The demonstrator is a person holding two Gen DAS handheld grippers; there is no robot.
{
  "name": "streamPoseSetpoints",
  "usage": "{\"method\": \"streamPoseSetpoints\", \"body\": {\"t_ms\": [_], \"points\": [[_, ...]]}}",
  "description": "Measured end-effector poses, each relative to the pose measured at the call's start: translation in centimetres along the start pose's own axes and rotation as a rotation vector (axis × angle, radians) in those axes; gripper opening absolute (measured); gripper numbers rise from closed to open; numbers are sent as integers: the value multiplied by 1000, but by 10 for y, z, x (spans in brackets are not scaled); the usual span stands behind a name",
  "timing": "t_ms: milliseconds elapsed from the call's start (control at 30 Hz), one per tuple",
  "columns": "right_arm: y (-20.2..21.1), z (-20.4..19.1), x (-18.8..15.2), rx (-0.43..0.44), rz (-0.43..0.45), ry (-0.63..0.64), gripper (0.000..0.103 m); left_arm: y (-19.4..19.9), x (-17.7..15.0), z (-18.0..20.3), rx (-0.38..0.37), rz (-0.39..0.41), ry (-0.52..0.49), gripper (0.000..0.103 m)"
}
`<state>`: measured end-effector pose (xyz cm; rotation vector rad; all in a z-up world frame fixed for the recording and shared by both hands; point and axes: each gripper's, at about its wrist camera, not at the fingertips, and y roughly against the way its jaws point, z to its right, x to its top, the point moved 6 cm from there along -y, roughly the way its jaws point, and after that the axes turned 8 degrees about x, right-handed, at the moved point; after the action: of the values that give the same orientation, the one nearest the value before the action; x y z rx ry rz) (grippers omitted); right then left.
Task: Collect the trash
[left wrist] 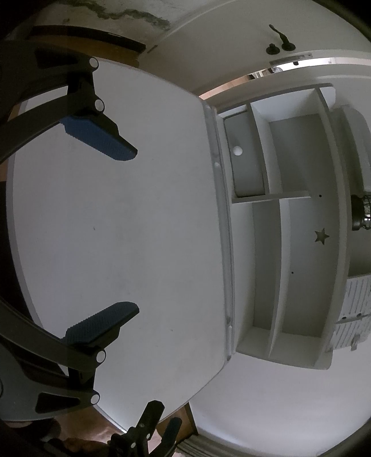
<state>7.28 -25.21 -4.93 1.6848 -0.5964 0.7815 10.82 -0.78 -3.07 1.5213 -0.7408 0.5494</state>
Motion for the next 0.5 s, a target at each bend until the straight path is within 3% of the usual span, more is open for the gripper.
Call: {"method": "streamPoseSetpoints", "body": {"t_ms": [500], "points": [[0,0,0,0,1,2,96,1,-1,0,2,0,0,96]]}}
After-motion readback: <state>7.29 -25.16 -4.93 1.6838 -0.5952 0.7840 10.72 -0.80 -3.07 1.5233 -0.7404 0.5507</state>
